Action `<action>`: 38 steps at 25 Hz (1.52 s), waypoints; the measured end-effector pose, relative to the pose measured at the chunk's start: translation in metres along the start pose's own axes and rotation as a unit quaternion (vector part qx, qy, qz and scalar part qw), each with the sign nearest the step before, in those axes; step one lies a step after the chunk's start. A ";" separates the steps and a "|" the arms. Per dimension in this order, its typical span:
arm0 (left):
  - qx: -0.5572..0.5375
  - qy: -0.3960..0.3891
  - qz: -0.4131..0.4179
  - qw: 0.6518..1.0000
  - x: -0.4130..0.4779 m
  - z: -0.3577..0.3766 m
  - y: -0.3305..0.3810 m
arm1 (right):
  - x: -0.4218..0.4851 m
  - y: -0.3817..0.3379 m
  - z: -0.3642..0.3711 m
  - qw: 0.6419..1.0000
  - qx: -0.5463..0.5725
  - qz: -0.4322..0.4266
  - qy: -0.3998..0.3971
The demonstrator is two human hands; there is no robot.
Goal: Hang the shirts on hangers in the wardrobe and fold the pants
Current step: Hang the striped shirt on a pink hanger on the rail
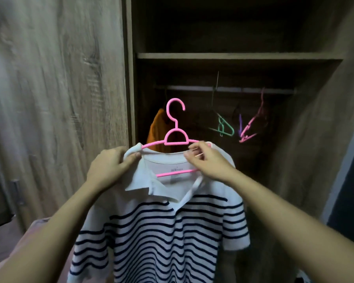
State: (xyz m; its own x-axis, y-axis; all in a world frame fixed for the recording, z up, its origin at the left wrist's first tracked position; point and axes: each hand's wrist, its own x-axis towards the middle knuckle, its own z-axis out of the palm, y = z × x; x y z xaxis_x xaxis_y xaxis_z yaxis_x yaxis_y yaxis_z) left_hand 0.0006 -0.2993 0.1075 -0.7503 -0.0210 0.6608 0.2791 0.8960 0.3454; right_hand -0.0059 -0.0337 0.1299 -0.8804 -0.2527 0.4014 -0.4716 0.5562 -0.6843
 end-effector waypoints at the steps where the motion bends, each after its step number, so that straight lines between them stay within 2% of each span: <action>1: 0.033 0.010 -0.022 0.999 0.004 0.003 0.008 | 0.009 -0.010 0.012 0.993 0.098 0.049 -0.053; 3: 0.084 0.026 -0.049 0.995 0.011 0.009 0.028 | 0.037 -0.021 0.028 0.965 0.226 0.091 -0.095; 5: 0.114 0.034 -0.055 0.991 0.020 0.018 0.049 | 0.065 -0.026 0.030 0.949 0.288 0.106 -0.076; 8: 0.140 0.031 -0.055 0.988 0.032 0.031 0.071 | 0.097 -0.016 0.029 0.948 0.299 0.098 -0.046; 11: 0.123 -0.002 -0.058 0.991 0.054 0.051 0.087 | 0.126 0.005 0.021 0.965 0.250 0.078 -0.002; 14: 0.004 -0.058 -0.060 0.996 0.087 0.074 0.105 | 0.167 0.025 0.010 0.955 0.283 0.085 0.015; 17: -0.206 -0.131 -0.095 0.965 0.119 0.092 0.109 | 0.209 0.045 0.002 0.944 0.321 0.075 0.010; 22: -0.233 -0.126 -0.095 0.960 0.169 0.117 0.110 | 0.258 0.054 -0.017 0.935 0.351 0.044 -0.009; 27: -0.245 -0.138 -0.123 0.952 0.198 0.140 0.106 | 0.297 0.063 -0.020 0.948 0.304 0.089 -0.038; 30: -0.218 -0.125 -0.125 0.960 0.202 0.164 0.096 | 0.305 0.078 -0.016 0.951 0.280 0.116 -0.063; 34: -0.205 -0.161 -0.128 0.957 0.195 0.181 0.091 | 0.300 0.092 -0.011 0.953 0.258 0.153 -0.049; 36: -0.175 -0.155 -0.109 0.966 0.193 0.178 0.097 | 0.294 0.086 -0.017 0.968 0.208 0.139 -0.036; 38: -0.140 -0.130 -0.106 0.976 0.193 0.167 0.103 | 0.288 0.073 -0.027 0.990 0.112 0.090 -0.002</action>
State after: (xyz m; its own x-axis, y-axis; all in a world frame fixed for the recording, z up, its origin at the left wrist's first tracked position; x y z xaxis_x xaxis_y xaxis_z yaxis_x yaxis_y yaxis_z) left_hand -0.2155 -0.1368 0.1595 -0.9252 -0.0464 0.3767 0.2276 0.7264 0.6485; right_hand -0.2923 -0.0441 0.2118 -0.9513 -0.1684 0.2584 -0.3057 0.4030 -0.8626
